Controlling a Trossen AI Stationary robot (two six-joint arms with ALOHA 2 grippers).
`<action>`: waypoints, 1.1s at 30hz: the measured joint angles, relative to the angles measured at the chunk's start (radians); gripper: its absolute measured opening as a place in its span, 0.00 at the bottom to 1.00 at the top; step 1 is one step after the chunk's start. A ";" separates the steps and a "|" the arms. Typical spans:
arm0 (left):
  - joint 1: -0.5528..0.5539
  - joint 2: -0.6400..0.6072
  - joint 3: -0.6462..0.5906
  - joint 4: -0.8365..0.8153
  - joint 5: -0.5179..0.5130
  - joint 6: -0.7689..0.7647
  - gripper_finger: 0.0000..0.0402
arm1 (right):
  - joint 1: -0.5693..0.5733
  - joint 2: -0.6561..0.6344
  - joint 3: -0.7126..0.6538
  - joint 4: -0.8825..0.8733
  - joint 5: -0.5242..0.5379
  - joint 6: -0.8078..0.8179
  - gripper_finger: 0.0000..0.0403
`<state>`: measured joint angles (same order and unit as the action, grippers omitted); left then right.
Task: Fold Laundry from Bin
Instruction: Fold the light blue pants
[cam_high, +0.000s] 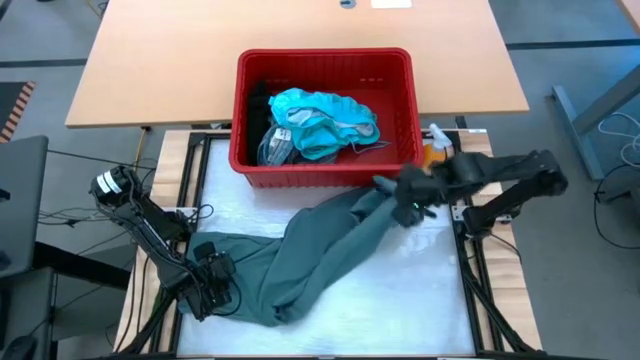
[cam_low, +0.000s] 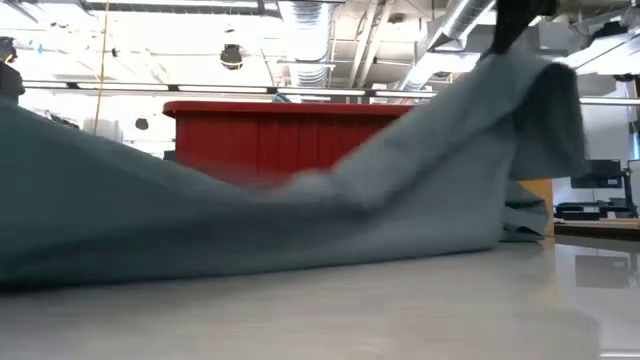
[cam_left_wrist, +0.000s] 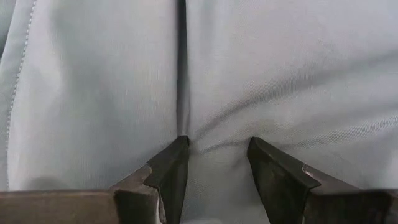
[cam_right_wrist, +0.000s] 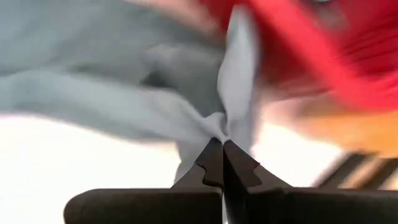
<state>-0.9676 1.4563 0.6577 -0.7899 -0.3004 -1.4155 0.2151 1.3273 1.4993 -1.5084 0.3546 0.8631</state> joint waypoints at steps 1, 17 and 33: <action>0.000 0.000 0.000 0.009 0.000 0.000 0.40 | 0.050 0.003 -0.012 -0.001 -0.034 0.047 0.04; -0.011 0.000 0.001 0.023 -0.029 0.088 0.40 | 0.639 0.204 -0.285 0.228 -0.759 0.942 0.05; -0.011 0.000 0.001 -0.014 -0.003 0.058 0.40 | 0.455 0.306 -0.284 0.247 -0.555 0.651 0.27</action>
<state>-0.9783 1.4563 0.6590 -0.8036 -0.3035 -1.3574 0.6703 1.6338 1.2151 -1.2616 -0.2001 1.5137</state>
